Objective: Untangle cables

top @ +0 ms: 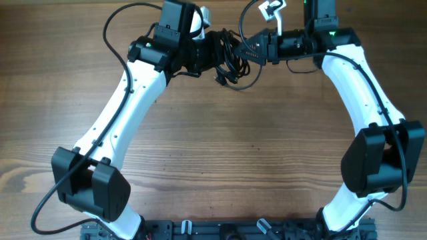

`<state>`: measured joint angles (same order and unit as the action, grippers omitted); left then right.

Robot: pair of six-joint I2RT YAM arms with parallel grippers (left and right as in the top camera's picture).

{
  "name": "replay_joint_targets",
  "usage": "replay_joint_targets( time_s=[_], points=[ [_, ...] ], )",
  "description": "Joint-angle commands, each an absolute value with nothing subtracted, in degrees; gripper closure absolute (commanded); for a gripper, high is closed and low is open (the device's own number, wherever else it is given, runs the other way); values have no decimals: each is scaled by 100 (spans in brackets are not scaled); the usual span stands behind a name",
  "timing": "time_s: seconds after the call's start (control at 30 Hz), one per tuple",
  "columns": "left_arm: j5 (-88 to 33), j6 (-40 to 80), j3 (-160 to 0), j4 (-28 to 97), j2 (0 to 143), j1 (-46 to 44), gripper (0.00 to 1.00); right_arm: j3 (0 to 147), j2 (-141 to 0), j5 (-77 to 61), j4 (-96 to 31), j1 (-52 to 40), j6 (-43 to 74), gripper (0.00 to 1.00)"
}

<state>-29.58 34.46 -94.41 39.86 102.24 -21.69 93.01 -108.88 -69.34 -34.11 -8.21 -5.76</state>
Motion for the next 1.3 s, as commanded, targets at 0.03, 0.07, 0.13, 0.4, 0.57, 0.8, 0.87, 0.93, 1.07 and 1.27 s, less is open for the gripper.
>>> replay_joint_targets(
  time_s=[0.03, 0.07, 0.13, 0.4, 0.57, 0.8, 0.87, 0.93, 1.07, 1.27],
  points=[
    [-3148, 3476, -9472, 3942, 10215, -2185, 96, 9297, -10774, -7677, -3175, -886, -725, 43],
    [-3151, 3479, -9472, 3942, 10215, -2185, 96, 9297, -10777, -7666, -3173, -923, -701, 44],
    [-3151, 3479, -9472, 3940, 10215, -2185, 96, 9297, -10777, -7413, -3120, -1009, -464, 47],
    [-3153, 3479, -9472, 3940, 10215, -2185, 96, 9297, -10777, -6222, -2757, -1428, 478, 48],
    [-3216, 3479, -9472, 3942, 10215, -2185, 96, 9297, -10777, -5387, -2633, -1658, 941, 53],
    [-3197, 3446, -9472, 3944, 10215, -2182, 96, 9297, -10777, -4827, -2637, -1632, 1494, 86],
    [-3159, 3203, -9472, 3944, 10215, -2185, 96, 9297, -10777, -4823, -2663, -1496, 1653, 91],
    [-3011, 3035, -9472, 4003, 10215, -2182, 96, 9297, -10777, -4825, -2729, -1288, 1848, 96],
    [-2845, 2995, -9472, 4051, 10215, -2156, 96, 9297, -10777, -4755, -2943, -845, 1992, 96],
    [-2941, 2687, -9472, 4080, 10213, -2097, 96, 9297, -10779, -3590, -3522, -270, 2464, 96]
  ],
)
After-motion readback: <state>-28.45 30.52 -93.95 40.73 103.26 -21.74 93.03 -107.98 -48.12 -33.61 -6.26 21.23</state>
